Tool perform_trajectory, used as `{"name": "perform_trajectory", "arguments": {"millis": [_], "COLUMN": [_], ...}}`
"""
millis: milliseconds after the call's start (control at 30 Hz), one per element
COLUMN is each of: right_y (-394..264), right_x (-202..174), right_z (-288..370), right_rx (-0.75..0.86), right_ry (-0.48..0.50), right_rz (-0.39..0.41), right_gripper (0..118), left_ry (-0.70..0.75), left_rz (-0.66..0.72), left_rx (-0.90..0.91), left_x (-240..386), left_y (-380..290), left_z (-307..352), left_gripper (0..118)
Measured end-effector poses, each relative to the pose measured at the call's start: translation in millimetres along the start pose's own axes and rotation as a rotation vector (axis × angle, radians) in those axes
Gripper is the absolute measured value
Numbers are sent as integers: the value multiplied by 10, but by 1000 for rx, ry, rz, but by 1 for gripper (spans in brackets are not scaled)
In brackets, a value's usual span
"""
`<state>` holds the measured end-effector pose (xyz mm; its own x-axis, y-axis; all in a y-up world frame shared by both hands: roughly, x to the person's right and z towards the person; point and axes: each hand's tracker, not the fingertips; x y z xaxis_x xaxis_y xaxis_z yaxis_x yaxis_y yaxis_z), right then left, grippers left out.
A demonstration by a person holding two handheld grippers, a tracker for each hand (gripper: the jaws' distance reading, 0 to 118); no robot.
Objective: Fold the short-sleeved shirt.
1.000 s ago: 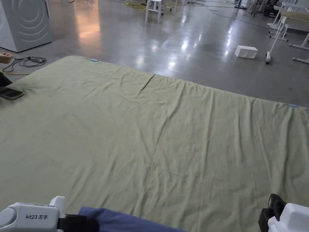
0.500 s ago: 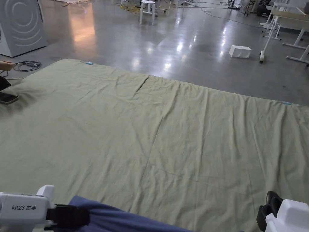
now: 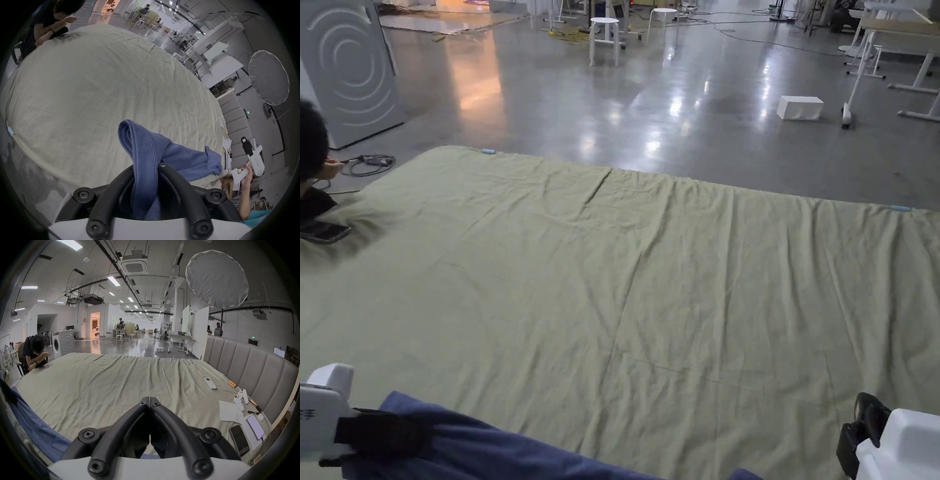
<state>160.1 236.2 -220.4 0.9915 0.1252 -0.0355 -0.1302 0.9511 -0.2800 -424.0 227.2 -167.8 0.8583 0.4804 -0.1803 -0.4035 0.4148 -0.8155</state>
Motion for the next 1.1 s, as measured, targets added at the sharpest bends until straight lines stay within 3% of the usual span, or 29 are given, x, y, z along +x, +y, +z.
{"name": "perform_trajectory", "arguments": {"millis": [333,567,833,1100], "right_y": [-9,-73,-155,-226], "right_x": [24,140,276,336], "right_z": [54,89,118,138], "right_rx": [13,5,-16,-40], "right_ry": [9,-10,-40,-55], "right_rz": [-18,-30,-49,-52], "right_gripper": [0,0,0,0], "left_ry": [-196,-253,-138,-27], "left_rz": [39,52,16,-28], "left_rx": [-43,-120,-241,-277], "left_x": [831,1465,1911,2140], "left_y": [-124,-362,-723,-1042], "left_z": [-125,-628,-1620,-2077], "left_gripper": [11,11,11,11]}}
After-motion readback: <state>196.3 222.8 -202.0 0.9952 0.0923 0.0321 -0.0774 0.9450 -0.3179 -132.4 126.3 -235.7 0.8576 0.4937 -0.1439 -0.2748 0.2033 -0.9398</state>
